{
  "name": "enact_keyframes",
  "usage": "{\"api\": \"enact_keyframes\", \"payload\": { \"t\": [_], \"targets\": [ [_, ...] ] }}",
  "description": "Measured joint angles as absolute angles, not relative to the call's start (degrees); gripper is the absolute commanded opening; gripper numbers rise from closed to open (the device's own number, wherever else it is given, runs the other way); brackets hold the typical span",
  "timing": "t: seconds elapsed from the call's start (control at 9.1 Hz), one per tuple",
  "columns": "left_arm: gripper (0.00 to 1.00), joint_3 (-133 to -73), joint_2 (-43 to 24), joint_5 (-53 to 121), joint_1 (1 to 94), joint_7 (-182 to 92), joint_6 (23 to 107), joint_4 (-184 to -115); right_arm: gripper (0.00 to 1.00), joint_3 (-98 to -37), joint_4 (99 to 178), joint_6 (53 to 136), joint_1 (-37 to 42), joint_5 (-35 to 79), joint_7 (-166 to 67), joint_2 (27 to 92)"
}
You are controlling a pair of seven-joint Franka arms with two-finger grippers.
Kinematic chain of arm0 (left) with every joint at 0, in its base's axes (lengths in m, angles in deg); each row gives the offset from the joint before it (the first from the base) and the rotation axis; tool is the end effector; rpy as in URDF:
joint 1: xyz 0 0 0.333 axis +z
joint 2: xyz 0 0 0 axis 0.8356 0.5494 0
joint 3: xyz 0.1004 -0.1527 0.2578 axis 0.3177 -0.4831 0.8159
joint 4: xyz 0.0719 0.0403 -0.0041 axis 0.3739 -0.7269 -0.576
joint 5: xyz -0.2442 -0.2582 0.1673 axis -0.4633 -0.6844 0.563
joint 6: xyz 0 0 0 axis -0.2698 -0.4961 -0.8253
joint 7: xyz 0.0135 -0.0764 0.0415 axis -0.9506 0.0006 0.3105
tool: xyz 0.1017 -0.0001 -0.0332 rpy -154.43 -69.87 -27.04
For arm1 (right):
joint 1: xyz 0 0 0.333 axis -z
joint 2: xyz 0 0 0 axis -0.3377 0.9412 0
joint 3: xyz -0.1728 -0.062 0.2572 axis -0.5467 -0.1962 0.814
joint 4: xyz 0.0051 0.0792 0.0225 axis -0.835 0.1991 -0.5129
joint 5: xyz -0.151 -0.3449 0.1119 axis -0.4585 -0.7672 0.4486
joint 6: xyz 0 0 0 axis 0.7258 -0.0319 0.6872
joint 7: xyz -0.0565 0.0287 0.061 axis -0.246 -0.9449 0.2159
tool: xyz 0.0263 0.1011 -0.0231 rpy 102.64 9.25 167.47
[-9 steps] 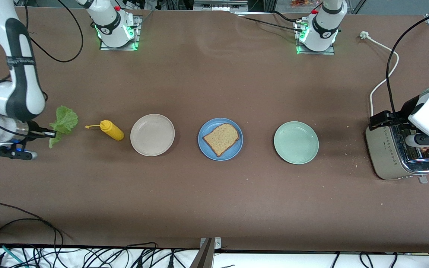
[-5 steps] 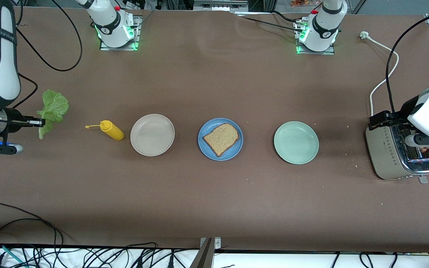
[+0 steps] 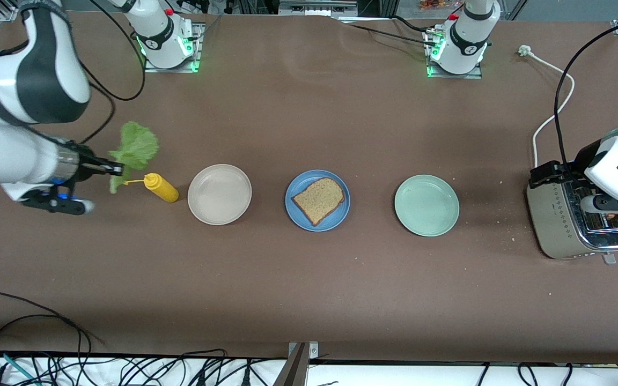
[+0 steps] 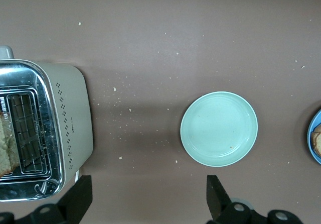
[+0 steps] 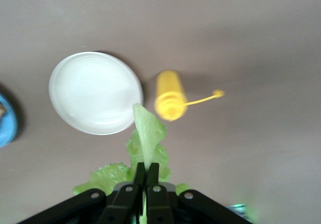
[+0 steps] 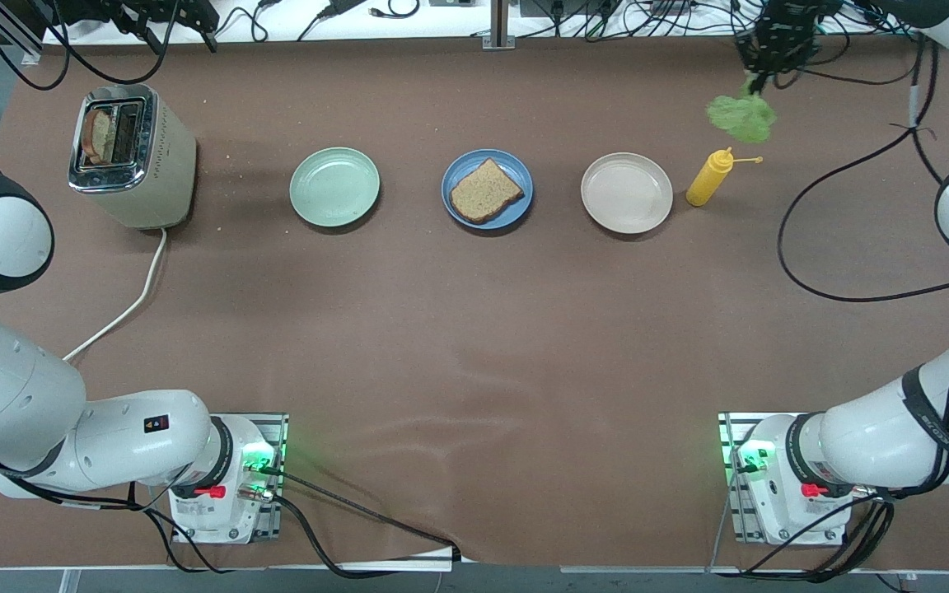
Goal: Make sandwich in blue plate with both arms
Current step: 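Lift the lettuce leaf and carry it over the blue plate, then lower the lettuce onto the bread and open the right gripper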
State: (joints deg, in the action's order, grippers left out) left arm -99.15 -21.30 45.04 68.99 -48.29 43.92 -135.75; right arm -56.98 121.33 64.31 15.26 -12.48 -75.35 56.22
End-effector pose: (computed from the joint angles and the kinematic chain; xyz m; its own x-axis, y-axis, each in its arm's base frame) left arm 0.6287 0.0000 0.5272 0.9980 0.0192 -0.0596 0.0202 -0.9997 0.0157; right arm 0.6262 0.1023 0.4728 0.9350 -0.1920 -0.2982 -0.1922 -0.9809 0.0289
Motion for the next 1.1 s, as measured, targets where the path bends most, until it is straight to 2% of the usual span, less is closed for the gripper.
{"api": "enact_keyframes", "payload": {
  "t": [0.22,0.55,1.1],
  "targets": [
    [1.00,-99.18,-21.21,45.04,68.98,-48.29,43.92,-135.75,0.00,-54.31,121.35,68.18,13.29,-9.14,-85.55,56.58],
    [1.00,-99.17,-21.05,45.04,68.99,-48.29,43.92,-135.78,0.00,-53.83,121.70,78.30,4.74,-8.53,-101.90,59.65],
    [1.00,-99.18,-20.69,45.04,68.99,-48.29,43.92,-135.79,0.00,-53.84,122.28,101.28,-8.74,-8.59,-127.76,71.23]
  ]
}}
